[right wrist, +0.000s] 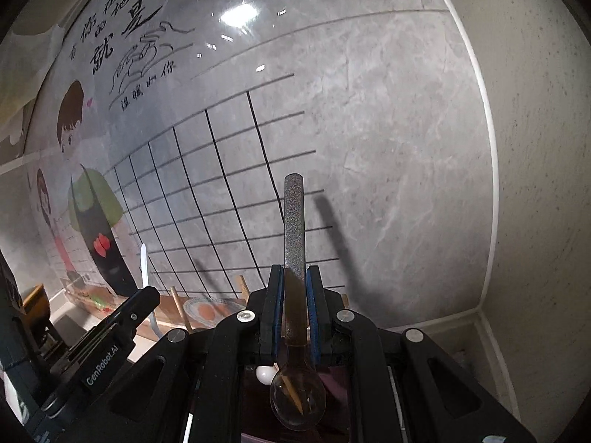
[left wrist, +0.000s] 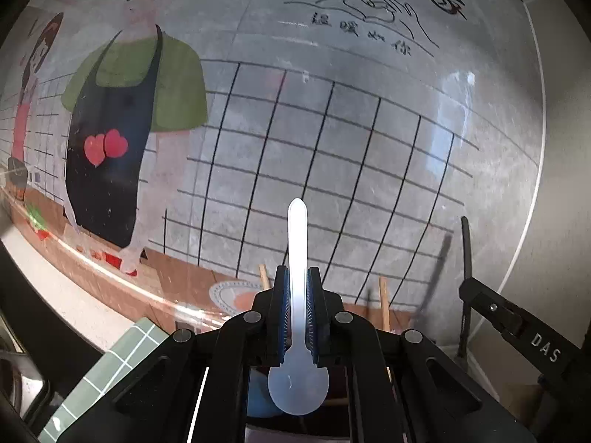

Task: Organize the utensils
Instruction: 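Lift both spoons over the caddy and release them inside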

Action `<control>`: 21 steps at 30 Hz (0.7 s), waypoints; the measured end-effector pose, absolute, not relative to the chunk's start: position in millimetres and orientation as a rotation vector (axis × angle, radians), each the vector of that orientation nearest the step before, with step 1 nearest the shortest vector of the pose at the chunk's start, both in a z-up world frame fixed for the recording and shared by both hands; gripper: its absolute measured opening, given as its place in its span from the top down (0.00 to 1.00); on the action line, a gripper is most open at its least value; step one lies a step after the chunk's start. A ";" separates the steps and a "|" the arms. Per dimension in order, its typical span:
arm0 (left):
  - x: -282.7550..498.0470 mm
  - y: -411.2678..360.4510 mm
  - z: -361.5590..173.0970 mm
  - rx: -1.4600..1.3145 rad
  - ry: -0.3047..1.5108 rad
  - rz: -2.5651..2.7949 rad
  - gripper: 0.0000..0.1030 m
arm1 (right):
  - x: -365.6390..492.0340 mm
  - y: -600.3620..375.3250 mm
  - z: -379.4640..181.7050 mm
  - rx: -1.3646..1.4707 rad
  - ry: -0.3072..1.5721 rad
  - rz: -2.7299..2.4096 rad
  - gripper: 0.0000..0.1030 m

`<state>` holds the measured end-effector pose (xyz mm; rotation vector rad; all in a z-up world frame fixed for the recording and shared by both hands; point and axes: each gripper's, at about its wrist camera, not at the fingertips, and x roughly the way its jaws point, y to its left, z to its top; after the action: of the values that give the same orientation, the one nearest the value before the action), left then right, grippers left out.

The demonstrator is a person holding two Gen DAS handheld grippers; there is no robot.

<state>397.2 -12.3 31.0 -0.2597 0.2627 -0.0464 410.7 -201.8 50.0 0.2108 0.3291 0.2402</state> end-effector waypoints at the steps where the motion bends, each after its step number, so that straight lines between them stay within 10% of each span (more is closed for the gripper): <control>1: 397.5 -12.8 28.3 -0.258 0.266 -0.048 0.91 | 412.2 -201.4 46.5 0.208 0.339 0.252 0.89; 7: 391.7 -6.9 24.8 -0.276 0.327 -0.084 0.60 | 415.2 -213.3 38.4 0.232 0.456 0.283 0.81; 21: 257.3 24.7 73.9 -0.125 0.513 -0.091 0.41 | 267.9 -207.6 65.0 0.148 0.544 0.255 0.73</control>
<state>257.3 24.7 73.9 -0.1254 0.5133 -0.0914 267.9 -207.6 65.0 0.1476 0.5444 0.2552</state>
